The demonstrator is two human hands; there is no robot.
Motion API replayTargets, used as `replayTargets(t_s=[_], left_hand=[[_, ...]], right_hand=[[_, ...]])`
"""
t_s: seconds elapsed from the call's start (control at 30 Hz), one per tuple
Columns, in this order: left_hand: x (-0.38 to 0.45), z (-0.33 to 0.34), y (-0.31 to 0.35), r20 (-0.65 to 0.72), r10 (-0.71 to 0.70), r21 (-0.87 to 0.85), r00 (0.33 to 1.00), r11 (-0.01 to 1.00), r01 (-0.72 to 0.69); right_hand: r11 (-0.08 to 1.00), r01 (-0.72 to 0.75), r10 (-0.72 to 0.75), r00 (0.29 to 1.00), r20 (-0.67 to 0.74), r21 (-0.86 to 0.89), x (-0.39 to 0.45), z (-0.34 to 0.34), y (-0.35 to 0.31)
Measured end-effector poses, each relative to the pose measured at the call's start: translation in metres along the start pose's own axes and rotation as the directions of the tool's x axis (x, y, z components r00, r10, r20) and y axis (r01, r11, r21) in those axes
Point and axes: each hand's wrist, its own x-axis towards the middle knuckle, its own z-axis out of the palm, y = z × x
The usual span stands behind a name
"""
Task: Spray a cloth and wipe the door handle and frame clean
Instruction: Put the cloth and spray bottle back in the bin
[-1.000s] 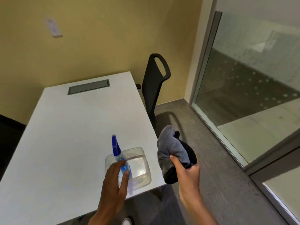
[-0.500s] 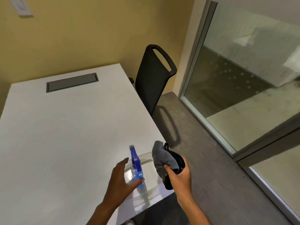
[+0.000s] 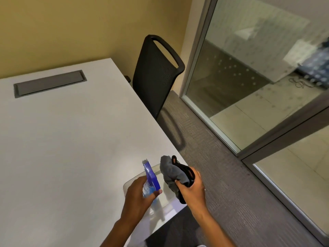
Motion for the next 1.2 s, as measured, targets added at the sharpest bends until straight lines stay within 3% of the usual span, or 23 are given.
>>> replayTargets(t_s=[0.23,0.83,1.2], left_hand=[[-0.005,-0.009,-0.001,0.001,0.049,-0.06,0.999,0.997,-0.049],[-0.026,-0.042,-0.03,-0.058,-0.017,-0.158,0.998,0.987,0.008],[-0.029,-0.037,-0.042,-0.055,0.01,-0.067,0.998,0.998,-0.014]], right_hand=[[0.999,0.036,-0.036,0.999,0.025,-0.011,0.002,0.005,0.001],[0.989,0.12,-0.109,0.987,0.121,-0.087,0.002,0.027,0.009],[0.911,0.276,-0.195,0.943,0.27,-0.307,0.009,0.046,0.019]])
